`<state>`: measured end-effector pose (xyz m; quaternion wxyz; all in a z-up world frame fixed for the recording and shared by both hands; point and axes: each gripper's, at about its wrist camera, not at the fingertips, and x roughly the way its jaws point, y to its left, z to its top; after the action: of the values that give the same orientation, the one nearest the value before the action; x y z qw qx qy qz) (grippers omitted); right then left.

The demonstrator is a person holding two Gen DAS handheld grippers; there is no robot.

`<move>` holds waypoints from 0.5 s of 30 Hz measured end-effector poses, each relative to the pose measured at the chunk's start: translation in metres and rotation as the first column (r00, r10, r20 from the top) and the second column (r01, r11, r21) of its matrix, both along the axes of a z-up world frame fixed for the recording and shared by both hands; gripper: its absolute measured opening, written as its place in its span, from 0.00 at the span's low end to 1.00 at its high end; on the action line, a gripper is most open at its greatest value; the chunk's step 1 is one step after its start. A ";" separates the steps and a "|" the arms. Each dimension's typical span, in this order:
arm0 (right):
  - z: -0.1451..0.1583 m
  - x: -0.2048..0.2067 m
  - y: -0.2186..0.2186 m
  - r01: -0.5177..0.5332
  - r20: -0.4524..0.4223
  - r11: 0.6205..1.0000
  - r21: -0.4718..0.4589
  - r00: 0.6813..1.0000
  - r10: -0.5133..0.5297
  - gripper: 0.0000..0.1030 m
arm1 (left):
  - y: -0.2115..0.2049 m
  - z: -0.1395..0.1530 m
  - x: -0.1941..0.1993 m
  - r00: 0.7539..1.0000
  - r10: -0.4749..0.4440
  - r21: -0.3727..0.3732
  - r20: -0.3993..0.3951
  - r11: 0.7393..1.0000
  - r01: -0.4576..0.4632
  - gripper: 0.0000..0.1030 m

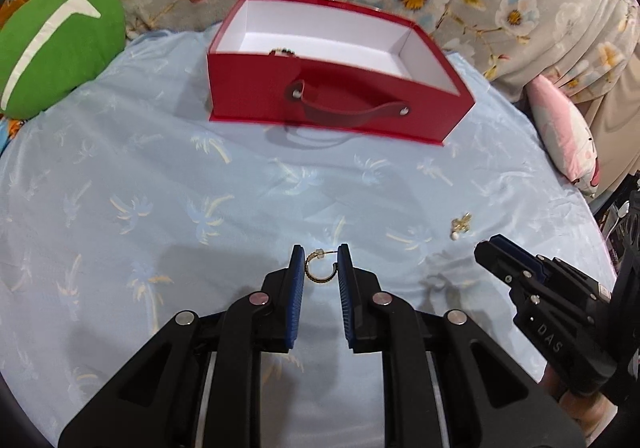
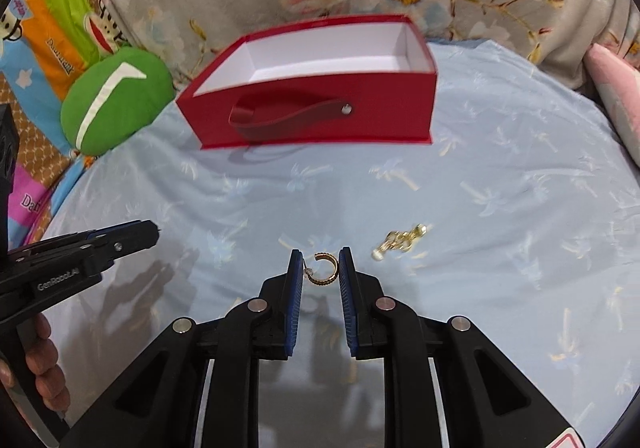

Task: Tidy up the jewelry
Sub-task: 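Carry both gold hoop earrings over the red box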

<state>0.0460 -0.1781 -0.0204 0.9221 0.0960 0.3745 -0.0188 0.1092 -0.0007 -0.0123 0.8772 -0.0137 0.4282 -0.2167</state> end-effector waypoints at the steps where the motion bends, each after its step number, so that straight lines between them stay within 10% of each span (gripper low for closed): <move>1: 0.006 -0.003 -0.002 0.004 0.014 1.000 0.003 1.000 -0.004 0.16 | 0.001 0.006 -0.002 1.000 0.001 -0.005 0.009 1.000 -0.001 0.16; 15: 0.118 -0.011 -0.027 0.021 0.256 0.999 -0.031 0.967 -0.012 0.16 | 0.008 0.130 -0.001 0.955 0.037 -0.023 0.296 0.999 -0.032 0.16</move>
<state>0.0346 -0.2053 0.0977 0.9640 0.0854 0.2512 -0.0202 0.1082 0.0075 0.1179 0.9349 0.0035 0.2897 -0.2050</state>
